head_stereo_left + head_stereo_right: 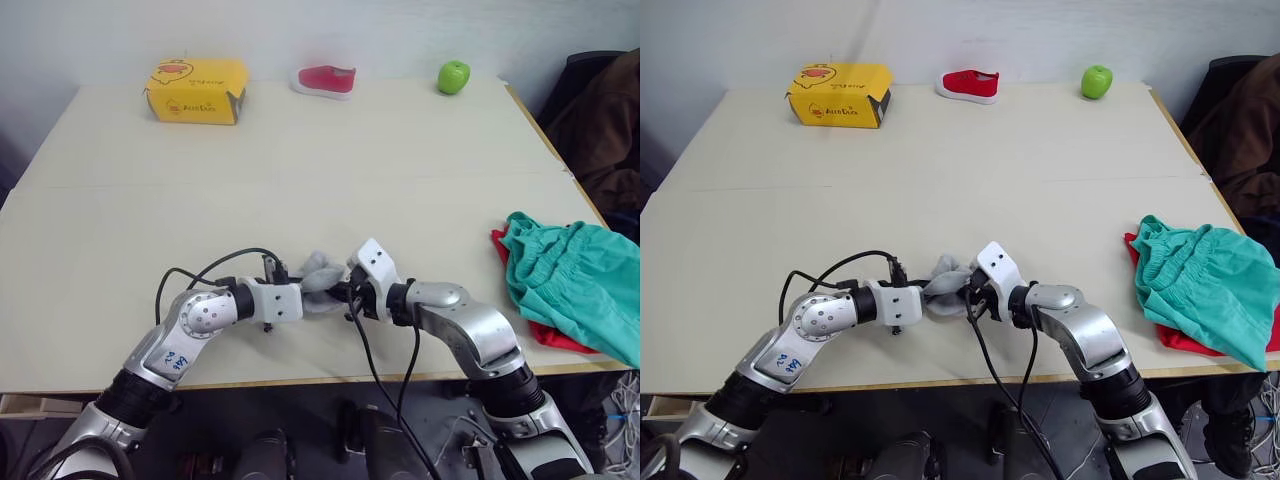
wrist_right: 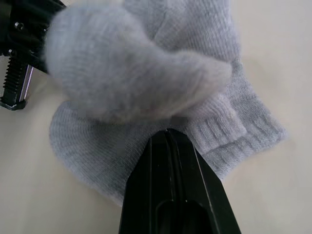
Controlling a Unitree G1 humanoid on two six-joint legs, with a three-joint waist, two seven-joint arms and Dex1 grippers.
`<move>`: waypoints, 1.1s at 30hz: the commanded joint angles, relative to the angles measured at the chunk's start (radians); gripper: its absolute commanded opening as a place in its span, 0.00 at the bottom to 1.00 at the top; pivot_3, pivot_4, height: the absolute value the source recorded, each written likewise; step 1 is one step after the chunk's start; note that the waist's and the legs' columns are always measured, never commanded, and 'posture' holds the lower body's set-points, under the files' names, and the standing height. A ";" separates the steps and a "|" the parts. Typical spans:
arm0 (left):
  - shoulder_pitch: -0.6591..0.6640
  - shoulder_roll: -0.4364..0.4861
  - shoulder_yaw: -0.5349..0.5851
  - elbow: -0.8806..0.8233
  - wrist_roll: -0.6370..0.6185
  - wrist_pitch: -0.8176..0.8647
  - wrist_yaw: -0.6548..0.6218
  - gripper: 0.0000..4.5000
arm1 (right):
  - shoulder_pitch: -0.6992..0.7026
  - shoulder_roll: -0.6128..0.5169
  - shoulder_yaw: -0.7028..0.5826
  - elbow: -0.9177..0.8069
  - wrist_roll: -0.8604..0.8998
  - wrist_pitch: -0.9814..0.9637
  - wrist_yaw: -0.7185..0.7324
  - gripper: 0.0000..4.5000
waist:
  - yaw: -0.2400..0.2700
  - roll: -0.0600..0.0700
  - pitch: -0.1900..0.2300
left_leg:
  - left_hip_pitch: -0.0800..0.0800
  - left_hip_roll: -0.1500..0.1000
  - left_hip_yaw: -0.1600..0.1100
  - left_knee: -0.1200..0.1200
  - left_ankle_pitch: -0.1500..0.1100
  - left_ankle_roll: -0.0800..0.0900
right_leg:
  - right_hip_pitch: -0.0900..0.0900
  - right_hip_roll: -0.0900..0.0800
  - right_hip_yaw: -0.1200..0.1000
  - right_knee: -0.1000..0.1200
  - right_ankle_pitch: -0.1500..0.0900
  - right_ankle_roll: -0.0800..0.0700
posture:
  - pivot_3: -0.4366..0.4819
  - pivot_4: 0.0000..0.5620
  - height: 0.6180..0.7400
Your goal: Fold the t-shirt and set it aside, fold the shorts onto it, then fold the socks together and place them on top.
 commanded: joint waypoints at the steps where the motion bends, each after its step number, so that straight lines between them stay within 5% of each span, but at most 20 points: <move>1: -0.003 0.005 -0.050 0.078 0.085 -0.070 -0.014 0.01 | 0.008 -0.054 -0.090 -0.103 0.052 0.111 -0.011 0.00 | 0.005 0.002 -0.001 | 0.000 0.000 0.000 0.000 0.000 0.000 | 0.000 0.000 0.000 0.000 0.000 0.000 | 0.48 0.27 1.00; 5: -0.014 0.000 -0.048 0.116 0.104 -0.109 -0.011 0.01 | -0.074 -0.102 -0.149 -0.163 0.080 0.170 -0.025 0.00 | 0.008 0.004 -0.002 | -0.001 0.000 0.000 0.000 0.000 0.002 | 0.000 -0.001 0.000 -0.001 0.001 0.001 | 0.48 0.27 1.00; 11: -0.004 -0.008 -0.040 0.130 0.110 -0.123 -0.020 0.01 | -0.214 0.001 -0.136 -0.082 0.078 0.165 -0.082 0.00 | 0.001 0.014 -0.008 | 0.002 0.000 0.001 -0.001 0.000 0.002 | 0.001 -0.001 0.000 0.000 0.001 0.001 | 0.48 0.27 1.00; 19: 0.012 -0.016 -0.024 0.116 0.094 -0.094 -0.038 0.01 | -0.120 0.031 -0.004 -0.105 0.067 0.169 -0.086 0.00 | 0.002 0.014 -0.008 | 0.001 -0.001 0.000 -0.001 0.001 0.002 | 0.001 -0.001 0.000 0.003 0.001 0.001 | 0.48 0.27 1.00; 22: 0.033 -0.024 0.001 0.087 0.039 -0.053 -0.069 0.17 | -0.071 -0.006 0.029 -0.106 0.058 0.141 -0.070 0.00 | -0.001 0.014 -0.008 | 0.001 -0.001 0.001 -0.002 0.001 0.003 | 0.001 -0.001 0.000 0.003 0.001 0.001 | 0.48 0.27 1.00; 26: 0.070 -0.046 0.084 -0.012 -0.133 0.104 -0.140 0.44 | -0.036 -0.035 0.060 -0.080 0.044 0.090 -0.054 0.00 | -0.004 0.014 -0.009 | 0.002 0.000 0.000 -0.002 0.001 0.002 | 0.001 0.000 0.000 0.000 0.000 0.001 | 0.48 0.27 1.00; 29: 0.108 -0.036 0.175 -0.121 -0.372 0.302 -0.253 0.63 | -0.021 -0.043 0.080 -0.055 0.027 0.047 -0.046 0.00 | -0.005 0.014 -0.009 | 0.001 0.000 0.000 -0.003 0.001 0.002 | 0.000 0.000 0.000 0.001 0.000 0.001 | 0.48 0.27 1.00; 33: 0.082 0.007 0.322 -0.196 -0.693 0.627 -0.368 0.63 | -0.012 -0.047 0.098 -0.028 0.005 0.002 -0.043 0.00 | -0.004 0.013 -0.008 | 0.000 0.000 0.000 -0.003 0.001 0.002 | 0.000 0.000 -0.001 -0.001 0.000 0.001 | 0.48 0.27 1.00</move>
